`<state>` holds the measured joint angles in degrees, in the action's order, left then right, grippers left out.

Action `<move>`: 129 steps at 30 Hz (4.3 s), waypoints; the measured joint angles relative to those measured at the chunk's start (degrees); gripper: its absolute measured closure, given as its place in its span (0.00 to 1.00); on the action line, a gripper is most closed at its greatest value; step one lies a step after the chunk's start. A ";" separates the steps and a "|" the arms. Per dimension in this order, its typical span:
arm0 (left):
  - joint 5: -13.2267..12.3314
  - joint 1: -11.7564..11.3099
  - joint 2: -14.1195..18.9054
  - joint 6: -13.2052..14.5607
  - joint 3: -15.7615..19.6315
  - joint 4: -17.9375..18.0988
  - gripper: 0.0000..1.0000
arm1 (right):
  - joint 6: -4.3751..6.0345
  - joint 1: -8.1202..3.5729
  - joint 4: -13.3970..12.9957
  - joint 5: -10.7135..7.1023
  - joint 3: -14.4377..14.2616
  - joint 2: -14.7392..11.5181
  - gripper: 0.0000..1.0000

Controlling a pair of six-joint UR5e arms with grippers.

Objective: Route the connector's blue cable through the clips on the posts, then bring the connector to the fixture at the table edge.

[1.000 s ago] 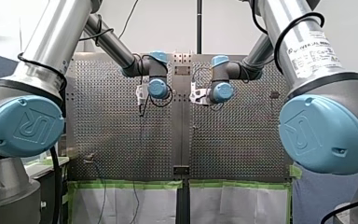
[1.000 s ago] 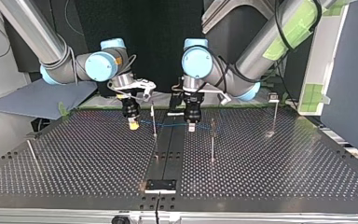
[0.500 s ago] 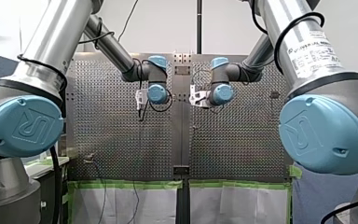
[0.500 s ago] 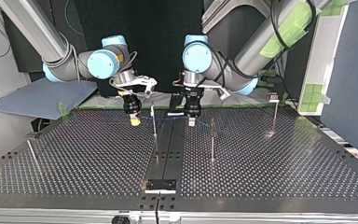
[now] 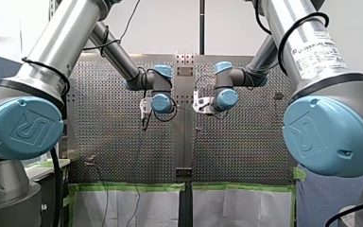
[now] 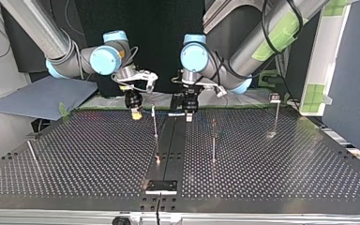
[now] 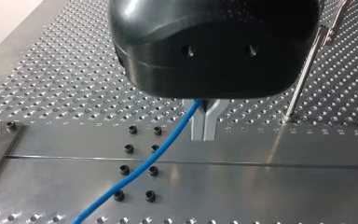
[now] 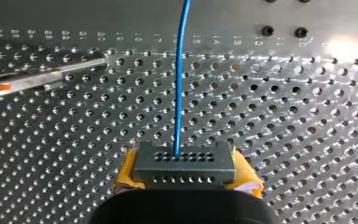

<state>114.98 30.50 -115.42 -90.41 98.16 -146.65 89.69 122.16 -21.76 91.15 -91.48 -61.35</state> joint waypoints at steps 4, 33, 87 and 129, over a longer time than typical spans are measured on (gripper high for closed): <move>0.08 0.41 -0.05 -0.02 0.45 0.15 1.00 | -0.24 -0.10 -0.60 0.31 -1.35 0.00 1.00; 0.76 2.53 -2.15 0.20 4.08 3.12 1.00 | -1.05 -1.36 -3.65 1.11 -7.76 0.03 1.00; 1.14 5.93 -7.36 -0.64 4.24 5.38 1.00 | -1.95 -5.30 -14.14 1.21 -16.55 3.04 1.00; -1.28 5.87 -8.45 -2.31 4.38 7.38 1.00 | -1.34 -10.63 -23.97 -6.49 -16.59 4.85 1.00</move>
<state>113.70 36.37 -123.87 -92.71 102.55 -139.28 88.35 111.53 -45.73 84.66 -108.07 -56.50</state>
